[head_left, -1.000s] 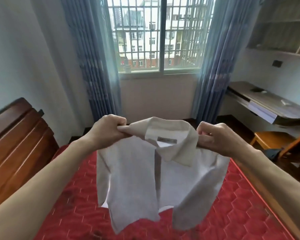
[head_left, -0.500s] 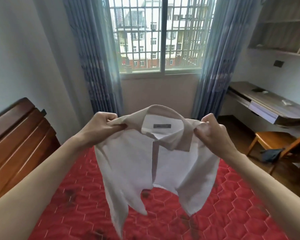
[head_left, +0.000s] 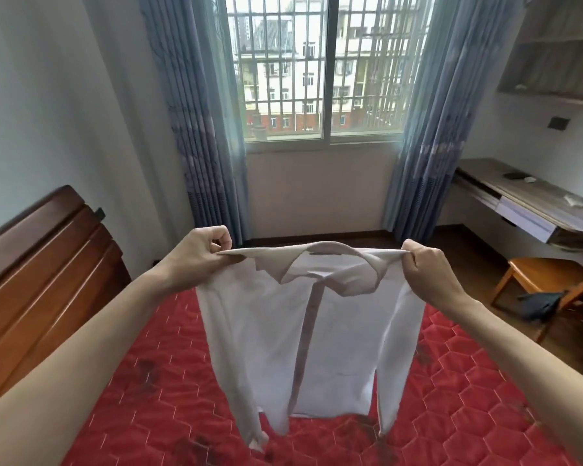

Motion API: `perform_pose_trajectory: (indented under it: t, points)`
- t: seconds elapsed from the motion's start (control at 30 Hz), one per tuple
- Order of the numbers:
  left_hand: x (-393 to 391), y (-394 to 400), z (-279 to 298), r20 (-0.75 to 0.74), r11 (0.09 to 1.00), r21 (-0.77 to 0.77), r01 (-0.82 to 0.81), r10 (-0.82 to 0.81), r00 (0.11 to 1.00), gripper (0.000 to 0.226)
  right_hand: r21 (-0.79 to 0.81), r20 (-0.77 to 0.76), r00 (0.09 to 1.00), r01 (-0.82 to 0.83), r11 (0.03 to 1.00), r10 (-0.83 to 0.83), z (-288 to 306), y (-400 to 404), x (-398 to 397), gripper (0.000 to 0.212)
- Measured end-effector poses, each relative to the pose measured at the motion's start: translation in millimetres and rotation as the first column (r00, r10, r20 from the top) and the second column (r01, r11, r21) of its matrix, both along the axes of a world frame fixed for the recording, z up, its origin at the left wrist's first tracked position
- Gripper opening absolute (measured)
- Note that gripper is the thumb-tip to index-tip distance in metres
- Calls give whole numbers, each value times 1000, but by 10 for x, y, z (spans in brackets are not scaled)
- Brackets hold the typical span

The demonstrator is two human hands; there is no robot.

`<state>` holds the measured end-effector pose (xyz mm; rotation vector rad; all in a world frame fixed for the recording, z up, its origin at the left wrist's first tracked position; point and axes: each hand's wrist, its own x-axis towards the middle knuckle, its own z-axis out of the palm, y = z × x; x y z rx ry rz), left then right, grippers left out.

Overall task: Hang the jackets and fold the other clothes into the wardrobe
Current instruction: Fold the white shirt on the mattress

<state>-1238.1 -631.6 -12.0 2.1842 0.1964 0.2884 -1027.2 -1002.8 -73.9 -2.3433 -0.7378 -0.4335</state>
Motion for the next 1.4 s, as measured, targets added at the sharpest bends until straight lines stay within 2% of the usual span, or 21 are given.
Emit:
perform_pose_trajectory:
  t: [0.07,0.17,0.27,0.37,0.47,0.6,0.7,0.77,0.87,0.97,1.03,1.13,1.23,1.3,1.33,1.4]
  points:
    - [-3,52,-55,-2,999,-3,-38,38,999,34,-22,77,996,-40,999,42,-16,-8,-56,25]
    - [-4,154,-165,0,995,27,-101,101,995,30,-242,285,941,-114,963,183,-52,-89,-37,28]
    - [50,234,-309,22,984,58,-170,169,985,31,-322,278,924,-168,932,263,-100,-121,90,29]
    - [179,230,-417,66,949,193,-249,240,968,35,-287,247,951,-109,952,183,-157,7,183,22]
    - [333,213,-424,147,889,301,-346,316,937,37,-173,180,981,-37,984,69,-83,219,296,24]
    - [518,318,-249,237,845,301,-443,384,893,38,195,6,1000,20,981,-22,208,433,470,35]
    - [521,405,-167,279,854,289,-431,356,892,48,442,-110,991,-15,897,70,366,516,532,32]
    - [454,425,-223,273,883,260,-391,321,907,48,437,-113,987,-57,898,118,335,496,516,22]
    - [309,367,-466,202,919,146,-368,336,920,52,335,-110,979,-129,933,174,103,370,420,11]
    - [176,160,-803,125,922,41,-385,377,918,60,264,-140,974,-138,955,180,-241,281,224,14]
    - [83,-6,-1018,99,929,24,-369,365,926,69,234,-153,974,-127,964,166,-458,208,48,14]
    - [-122,-181,-1288,67,926,29,-375,373,925,69,173,-153,978,-118,978,145,-689,4,-218,11]
    - [-285,-230,-1455,-11,905,50,-423,424,906,67,123,-239,946,-192,974,217,-766,-281,-421,16]
    - [-318,-227,-1437,-136,916,66,-396,401,906,60,64,-385,875,-292,954,294,-699,-396,-499,17]
    - [-318,-211,-1387,-249,932,94,-349,362,899,55,28,-468,825,-343,939,316,-634,-430,-517,17]
    - [-309,-174,-1237,-538,966,184,-180,252,804,46,-40,-625,717,-424,905,309,-490,-490,-501,14]
